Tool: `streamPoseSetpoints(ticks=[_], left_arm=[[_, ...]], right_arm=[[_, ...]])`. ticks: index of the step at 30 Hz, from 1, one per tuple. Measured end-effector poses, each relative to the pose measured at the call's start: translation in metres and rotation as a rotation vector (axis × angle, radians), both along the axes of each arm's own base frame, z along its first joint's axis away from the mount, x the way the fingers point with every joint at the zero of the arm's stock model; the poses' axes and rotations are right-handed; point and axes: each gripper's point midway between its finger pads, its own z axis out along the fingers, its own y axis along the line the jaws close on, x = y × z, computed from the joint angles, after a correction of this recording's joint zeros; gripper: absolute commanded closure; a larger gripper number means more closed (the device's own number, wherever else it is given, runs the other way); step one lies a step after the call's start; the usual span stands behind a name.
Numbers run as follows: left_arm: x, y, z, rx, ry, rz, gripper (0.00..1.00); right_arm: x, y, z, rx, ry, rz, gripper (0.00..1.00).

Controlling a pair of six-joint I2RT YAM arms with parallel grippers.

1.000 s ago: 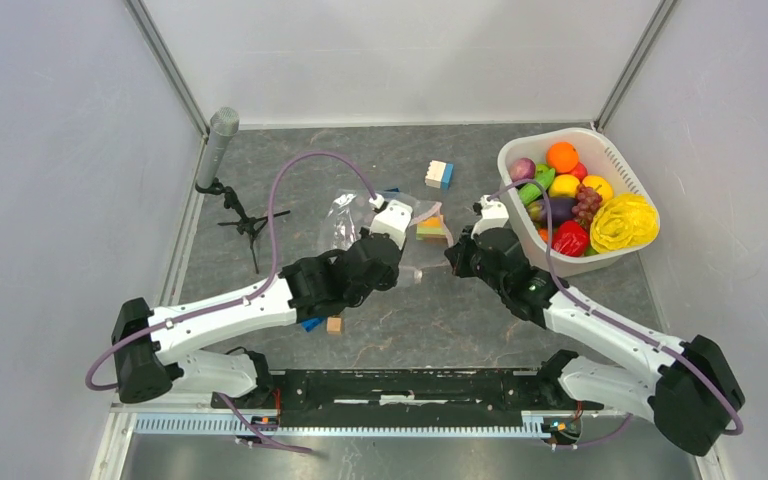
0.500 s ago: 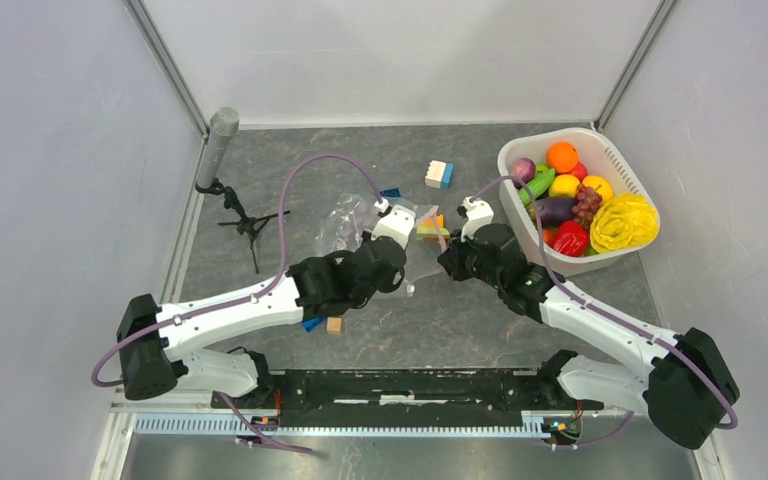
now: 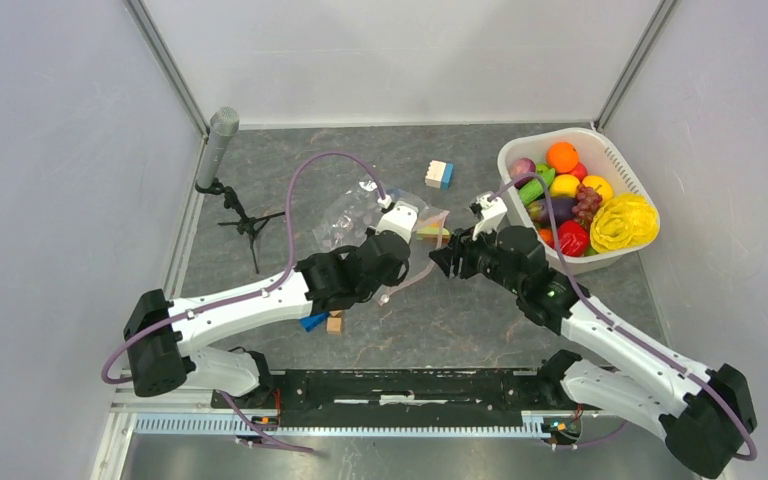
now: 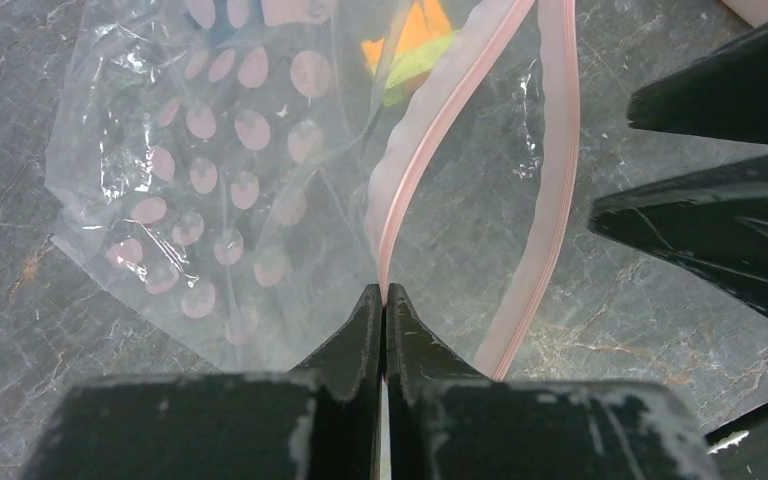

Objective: Place the food in the zip-top bag and seal the zipper
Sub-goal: Open the zipper of the food storage bag at the center of the board.

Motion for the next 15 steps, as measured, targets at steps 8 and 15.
streamPoseSetpoints(ticks=[8,15], left_arm=[[0.003,-0.002,0.001,-0.019,0.005,-0.002,0.98],[0.002,-0.003,-0.003,-0.026,0.018,-0.015,0.98]], right_arm=[[0.022,-0.042,0.049,-0.125,-0.133,-0.191,0.31],[0.070,-0.147,0.101,-0.299,-0.204,-0.638,0.31]])
